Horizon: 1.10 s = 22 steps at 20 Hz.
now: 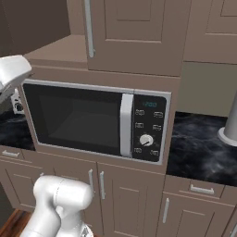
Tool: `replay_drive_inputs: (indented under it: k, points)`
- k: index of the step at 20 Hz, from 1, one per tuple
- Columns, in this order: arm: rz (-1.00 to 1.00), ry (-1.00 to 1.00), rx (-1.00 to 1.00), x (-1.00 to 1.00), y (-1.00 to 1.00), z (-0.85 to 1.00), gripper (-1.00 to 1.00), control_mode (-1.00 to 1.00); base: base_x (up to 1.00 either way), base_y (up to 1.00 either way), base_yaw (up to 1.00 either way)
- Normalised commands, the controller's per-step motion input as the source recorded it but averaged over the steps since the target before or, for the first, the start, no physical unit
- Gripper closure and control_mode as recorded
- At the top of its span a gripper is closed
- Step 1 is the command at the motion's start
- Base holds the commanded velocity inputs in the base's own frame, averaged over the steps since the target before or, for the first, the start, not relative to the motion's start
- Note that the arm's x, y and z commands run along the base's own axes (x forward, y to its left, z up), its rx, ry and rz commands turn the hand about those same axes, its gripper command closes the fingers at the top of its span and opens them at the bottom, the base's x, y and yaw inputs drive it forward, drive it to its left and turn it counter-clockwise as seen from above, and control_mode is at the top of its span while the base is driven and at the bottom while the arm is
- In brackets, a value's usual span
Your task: Pick the avocado and bread from the counter and place them on the plate. Then pick the jam from the cabinet and place it next to the plate. Lastly close the cabinet door.
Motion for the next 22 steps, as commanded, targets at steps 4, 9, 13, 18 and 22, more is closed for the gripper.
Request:
replay_drive_inputs:
  k: [4, 9, 13, 18, 22]
  points:
    - [0.00, 0.00, -0.12, -0.59, 0.60, 0.00, -1.00, -1.00, 0.00, 0.00, 0.00]
    - [0.00, 0.00, -0.13, -0.51, 0.70, 0.00, -1.00, -1.00, 0.00, 0.00, 0.00]
    - [0.00, 0.00, -0.11, -0.33, 0.70, 0.00, -1.00, -1.00, 0.00, 0.00, 0.00]
    - [0.00, -0.02, -0.09, -0.05, 0.61, 0.04, -1.00, -1.00, 0.00, 0.00, 0.00]
    - [-0.03, 0.00, -0.11, 0.07, 0.71, 0.00, -1.00, -1.00, 0.00, 0.00, 0.00]
